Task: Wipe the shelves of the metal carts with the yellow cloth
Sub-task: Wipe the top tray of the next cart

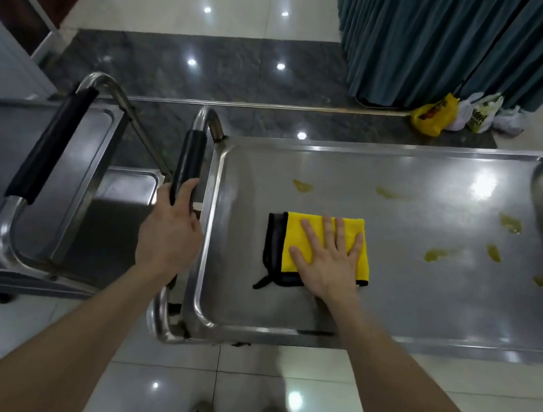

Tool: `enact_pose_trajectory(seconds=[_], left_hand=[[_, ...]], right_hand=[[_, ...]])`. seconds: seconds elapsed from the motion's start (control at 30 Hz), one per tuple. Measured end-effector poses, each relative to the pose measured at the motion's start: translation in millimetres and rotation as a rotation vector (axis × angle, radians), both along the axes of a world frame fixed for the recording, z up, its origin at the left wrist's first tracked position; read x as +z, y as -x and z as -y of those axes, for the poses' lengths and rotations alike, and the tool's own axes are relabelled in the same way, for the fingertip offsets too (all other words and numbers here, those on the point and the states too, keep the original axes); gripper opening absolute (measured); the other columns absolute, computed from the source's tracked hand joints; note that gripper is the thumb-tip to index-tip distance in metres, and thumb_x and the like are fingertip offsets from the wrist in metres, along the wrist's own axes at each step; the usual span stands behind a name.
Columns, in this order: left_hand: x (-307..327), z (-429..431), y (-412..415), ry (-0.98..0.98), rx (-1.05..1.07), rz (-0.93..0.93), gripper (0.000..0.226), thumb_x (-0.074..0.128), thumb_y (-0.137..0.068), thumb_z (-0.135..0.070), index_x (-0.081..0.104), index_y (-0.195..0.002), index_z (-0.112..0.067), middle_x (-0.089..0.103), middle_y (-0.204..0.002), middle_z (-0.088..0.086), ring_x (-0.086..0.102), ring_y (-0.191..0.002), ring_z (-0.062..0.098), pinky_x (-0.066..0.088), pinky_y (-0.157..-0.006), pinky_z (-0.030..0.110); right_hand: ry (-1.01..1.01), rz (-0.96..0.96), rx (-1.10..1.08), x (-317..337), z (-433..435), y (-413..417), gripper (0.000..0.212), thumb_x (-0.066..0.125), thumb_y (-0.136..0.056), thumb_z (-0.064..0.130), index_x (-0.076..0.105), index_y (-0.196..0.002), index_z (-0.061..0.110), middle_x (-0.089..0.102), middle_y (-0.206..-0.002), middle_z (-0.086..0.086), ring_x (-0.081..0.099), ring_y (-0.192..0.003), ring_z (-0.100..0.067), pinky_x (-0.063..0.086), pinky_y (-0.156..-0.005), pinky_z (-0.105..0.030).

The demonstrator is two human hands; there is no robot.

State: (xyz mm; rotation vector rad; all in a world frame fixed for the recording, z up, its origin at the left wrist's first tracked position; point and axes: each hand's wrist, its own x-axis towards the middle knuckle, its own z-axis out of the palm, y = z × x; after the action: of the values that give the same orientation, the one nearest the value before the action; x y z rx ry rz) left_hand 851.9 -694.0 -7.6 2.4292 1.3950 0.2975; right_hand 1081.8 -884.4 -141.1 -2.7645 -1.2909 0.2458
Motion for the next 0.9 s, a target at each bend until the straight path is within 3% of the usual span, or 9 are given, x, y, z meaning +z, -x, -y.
enact_pose_trajectory(seconds=[0.17,0.33,0.47,0.63,0.9], left_hand=[[0,0,2,0.033,0.001,0.028,0.067,0.061,-0.104,-0.019,0.030,-0.162,-0.035,0.029,-0.163,0.011,0.068,-0.107,0.036,0.063,-0.091,0.057],[-1,-1,3,0.023,0.007,0.040,0.065,0.061,-0.105,-0.020,0.031,-0.162,-0.035,0.031,-0.163,0.010,0.069,-0.101,0.033,0.063,-0.088,0.054],[-2,-4,3,0.008,0.008,0.041,0.066,0.060,-0.103,-0.019,0.033,-0.161,-0.036,0.031,-0.164,0.010,0.069,-0.103,0.036,0.063,-0.088,0.055],[-1,-7,1,-0.010,0.006,0.063,0.067,0.062,-0.099,-0.015,0.038,-0.159,-0.035,0.036,-0.160,0.008,0.070,-0.098,0.037,0.062,-0.086,0.053],[7,-3,-3,0.026,0.001,0.057,0.065,0.059,-0.101,-0.014,0.039,-0.161,-0.029,0.036,-0.159,0.013,0.068,-0.108,0.039,0.059,-0.093,0.056]], right_hand=[[-0.051,-0.033,0.005,3,-88,-48,0.074,0.029,-0.102,0.077,0.018,-0.168,0.048,0.009,-0.180,-0.004,-0.004,-0.166,-0.029,-0.005,-0.125,-0.072],[-0.015,-0.079,0.037,5,-185,-69,0.081,0.010,-0.097,0.084,0.009,-0.169,0.047,-0.003,-0.181,-0.006,-0.013,-0.165,-0.033,-0.012,-0.121,-0.076],[-0.027,-0.077,0.067,6,-230,-52,0.092,0.007,-0.089,0.096,0.002,-0.168,0.050,-0.009,-0.179,-0.012,-0.018,-0.163,-0.040,-0.016,-0.116,-0.081],[0.001,-0.065,0.149,5,-223,-8,0.089,0.009,-0.091,0.094,0.006,-0.168,0.050,-0.009,-0.179,-0.014,-0.018,-0.163,-0.040,-0.012,-0.116,-0.081],[-0.062,-0.039,0.198,-2,-110,106,0.083,0.013,-0.097,0.088,0.009,-0.170,0.046,-0.002,-0.180,-0.012,-0.012,-0.165,-0.038,-0.002,-0.120,-0.080]])
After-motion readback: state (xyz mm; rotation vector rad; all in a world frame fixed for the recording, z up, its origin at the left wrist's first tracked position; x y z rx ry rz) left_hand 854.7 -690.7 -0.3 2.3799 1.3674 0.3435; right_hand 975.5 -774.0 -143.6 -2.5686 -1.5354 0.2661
